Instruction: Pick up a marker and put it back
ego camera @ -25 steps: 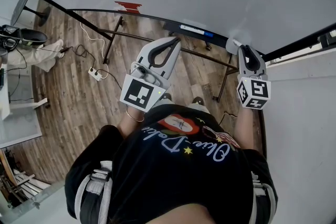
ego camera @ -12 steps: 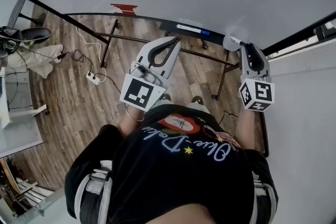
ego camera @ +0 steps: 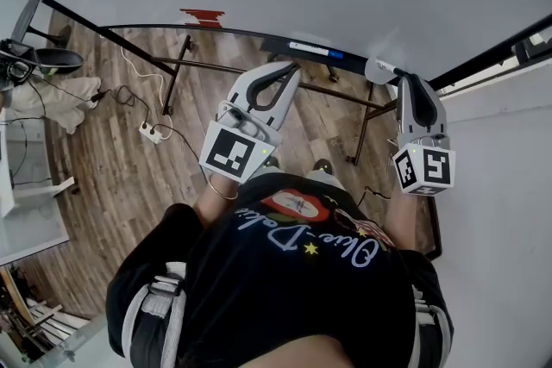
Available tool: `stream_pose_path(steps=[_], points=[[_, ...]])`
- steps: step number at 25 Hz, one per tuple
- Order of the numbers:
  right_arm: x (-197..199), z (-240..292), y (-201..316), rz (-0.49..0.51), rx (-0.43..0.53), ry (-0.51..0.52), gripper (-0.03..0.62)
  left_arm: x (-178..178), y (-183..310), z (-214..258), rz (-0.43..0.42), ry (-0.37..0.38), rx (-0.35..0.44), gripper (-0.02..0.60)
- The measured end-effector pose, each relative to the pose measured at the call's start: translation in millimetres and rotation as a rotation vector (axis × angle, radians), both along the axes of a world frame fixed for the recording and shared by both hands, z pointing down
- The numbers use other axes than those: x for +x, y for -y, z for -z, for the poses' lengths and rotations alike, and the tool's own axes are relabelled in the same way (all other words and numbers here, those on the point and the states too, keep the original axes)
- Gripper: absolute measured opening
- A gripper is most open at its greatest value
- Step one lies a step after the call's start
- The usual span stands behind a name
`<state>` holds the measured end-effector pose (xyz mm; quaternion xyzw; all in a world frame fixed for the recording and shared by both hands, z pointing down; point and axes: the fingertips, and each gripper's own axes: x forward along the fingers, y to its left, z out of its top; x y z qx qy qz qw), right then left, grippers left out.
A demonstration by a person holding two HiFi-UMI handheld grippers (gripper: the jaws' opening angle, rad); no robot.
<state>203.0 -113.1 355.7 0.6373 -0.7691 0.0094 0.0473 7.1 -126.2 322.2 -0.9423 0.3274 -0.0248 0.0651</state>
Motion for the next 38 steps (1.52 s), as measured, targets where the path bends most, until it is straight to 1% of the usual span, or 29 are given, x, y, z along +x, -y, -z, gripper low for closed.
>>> stream_pose_path(steps=[3,7,20,26,38], points=[[-7.0,8.6,-5.0,0.016,0.025,0.017,0.02,1.6,0.5,0.1,-0.008,-0.004,-0.001,0.003],[-12.1,13.1,-9.8,0.031,0.037,0.042,0.002,5.0,1.0,-1.9,-0.019,-0.001,-0.003,0.003],[-17.4,14.6,-15.3,0.054,0.04,0.038,0.0,7.9,0.8,-2.6,-0.034,-0.003,-0.009,0.003],[-17.9,16.8,-16.4,0.042,0.0,0.017,0.0,7.9,0.4,-1.2,-0.034,-0.001,-0.007,0.003],[-17.9,15.9,-18.6,0.049,-0.009,0.012,0.0,7.9,-0.5,-1.7,-0.035,0.004,-0.005,0.003]])
